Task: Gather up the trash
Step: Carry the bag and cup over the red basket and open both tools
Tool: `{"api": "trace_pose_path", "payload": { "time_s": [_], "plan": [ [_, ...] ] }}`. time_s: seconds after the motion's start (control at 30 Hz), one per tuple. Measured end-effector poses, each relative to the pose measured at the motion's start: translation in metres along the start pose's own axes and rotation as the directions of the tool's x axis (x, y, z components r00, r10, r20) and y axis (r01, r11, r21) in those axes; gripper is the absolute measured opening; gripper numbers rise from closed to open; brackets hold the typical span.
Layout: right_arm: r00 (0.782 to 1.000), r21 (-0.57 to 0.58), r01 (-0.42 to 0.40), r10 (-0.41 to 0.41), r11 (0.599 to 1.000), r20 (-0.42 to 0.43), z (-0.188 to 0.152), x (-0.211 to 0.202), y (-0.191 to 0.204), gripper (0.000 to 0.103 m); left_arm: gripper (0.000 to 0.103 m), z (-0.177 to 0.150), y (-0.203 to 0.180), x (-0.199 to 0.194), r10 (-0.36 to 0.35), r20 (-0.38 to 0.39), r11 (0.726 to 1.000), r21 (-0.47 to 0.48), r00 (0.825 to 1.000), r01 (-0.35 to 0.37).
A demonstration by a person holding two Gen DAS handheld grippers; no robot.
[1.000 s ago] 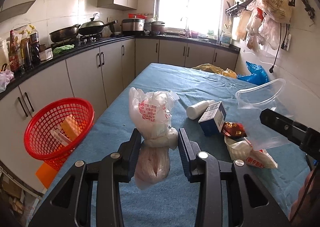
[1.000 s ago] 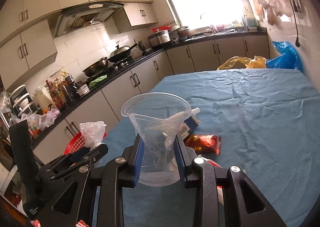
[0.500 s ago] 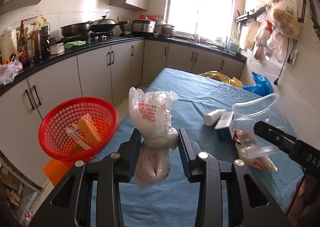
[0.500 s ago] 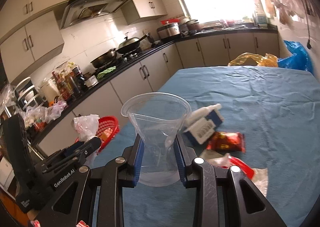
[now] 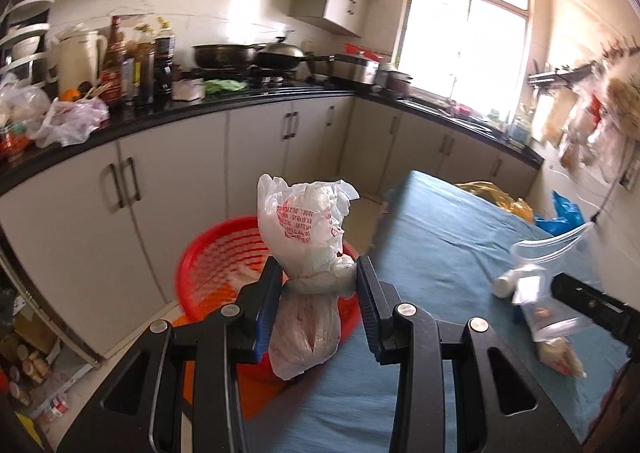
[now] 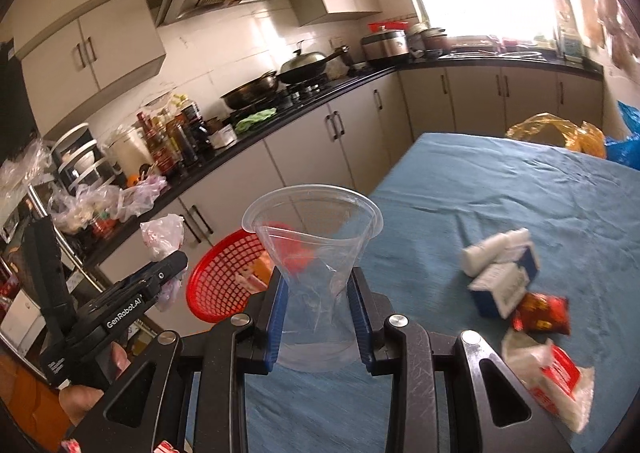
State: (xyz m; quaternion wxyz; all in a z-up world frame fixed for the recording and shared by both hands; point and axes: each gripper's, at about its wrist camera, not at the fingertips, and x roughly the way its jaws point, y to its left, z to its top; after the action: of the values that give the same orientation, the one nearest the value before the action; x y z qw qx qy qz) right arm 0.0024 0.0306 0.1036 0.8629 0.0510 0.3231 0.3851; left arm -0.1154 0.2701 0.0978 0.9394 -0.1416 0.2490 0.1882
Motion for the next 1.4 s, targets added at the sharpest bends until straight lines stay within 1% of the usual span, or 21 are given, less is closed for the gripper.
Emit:
{"api": "trace_pose_path", "payload": {
  "time_s": [0.2,0.37,0.77,0.9,0.97,1.0,1.03,1.07,1.1,1.13,1.23,1.33,1.4],
  "plan": [
    [0.999,-0.025,-0.028,0.027,0.999,-0.035,0.012,0.028,0.020,0.033,0.036,0.006,0.033,0.013,0.047,-0.021,0.998,-0.037,0.999,-0.048],
    [0.996,-0.033,-0.045,0.042,0.998,-0.076,0.017,0.057,0.032,0.033,0.036,0.007,0.049,0.030,0.052,-0.059,0.997,-0.062,0.997,-0.056],
    [0.988,-0.043,-0.062,0.056,0.997,-0.145,0.033,0.124,0.051,0.034,0.036,0.007,0.058,0.060,0.058,-0.104,0.996,-0.059,0.993,-0.065],
    [0.986,-0.039,-0.068,0.061,0.997,-0.157,0.040,0.143,0.056,0.038,0.036,0.010,0.058,0.064,0.059,-0.105,0.996,-0.061,0.993,-0.066],
    [0.985,-0.035,-0.064,0.057,0.997,-0.160,0.043,0.153,0.058,0.038,0.036,0.011,0.058,0.065,0.059,-0.103,0.996,-0.064,0.993,-0.066],
    [0.985,-0.032,-0.065,0.059,0.997,-0.165,0.045,0.156,0.058,0.038,0.037,0.011,0.058,0.066,0.056,-0.105,0.996,-0.064,0.993,-0.063],
    [0.983,-0.027,-0.073,0.067,0.997,-0.169,0.046,0.158,0.058,0.043,0.038,0.011,0.057,0.066,0.050,-0.106,0.996,-0.063,0.993,-0.057],
    [0.983,-0.020,-0.079,0.074,0.997,-0.170,0.046,0.157,0.056,0.045,0.044,0.012,0.058,0.066,0.050,-0.107,0.996,-0.065,0.993,-0.057],
    [0.983,-0.015,-0.081,0.077,0.997,-0.164,0.046,0.155,0.055,0.045,0.053,0.012,0.058,0.065,0.054,-0.105,0.996,-0.068,0.993,-0.061],
    [0.985,-0.016,-0.080,0.077,0.997,-0.158,0.046,0.152,0.054,0.045,0.055,0.012,0.057,0.063,0.057,-0.099,0.995,-0.071,0.993,-0.064],
    [0.989,-0.021,-0.067,0.064,0.998,-0.135,0.045,0.138,0.048,0.045,0.056,0.010,0.054,0.057,0.057,-0.089,0.996,-0.069,0.994,-0.064],
    [0.992,-0.017,-0.059,0.056,0.998,-0.113,0.041,0.116,0.039,0.045,0.058,0.007,0.048,0.050,0.036,-0.087,0.996,-0.072,0.996,-0.043],
    [0.993,-0.006,-0.054,0.053,0.999,-0.105,0.037,0.103,0.032,0.045,0.066,0.004,0.041,0.046,0.030,-0.084,0.997,-0.070,0.996,-0.036]
  ]
}}
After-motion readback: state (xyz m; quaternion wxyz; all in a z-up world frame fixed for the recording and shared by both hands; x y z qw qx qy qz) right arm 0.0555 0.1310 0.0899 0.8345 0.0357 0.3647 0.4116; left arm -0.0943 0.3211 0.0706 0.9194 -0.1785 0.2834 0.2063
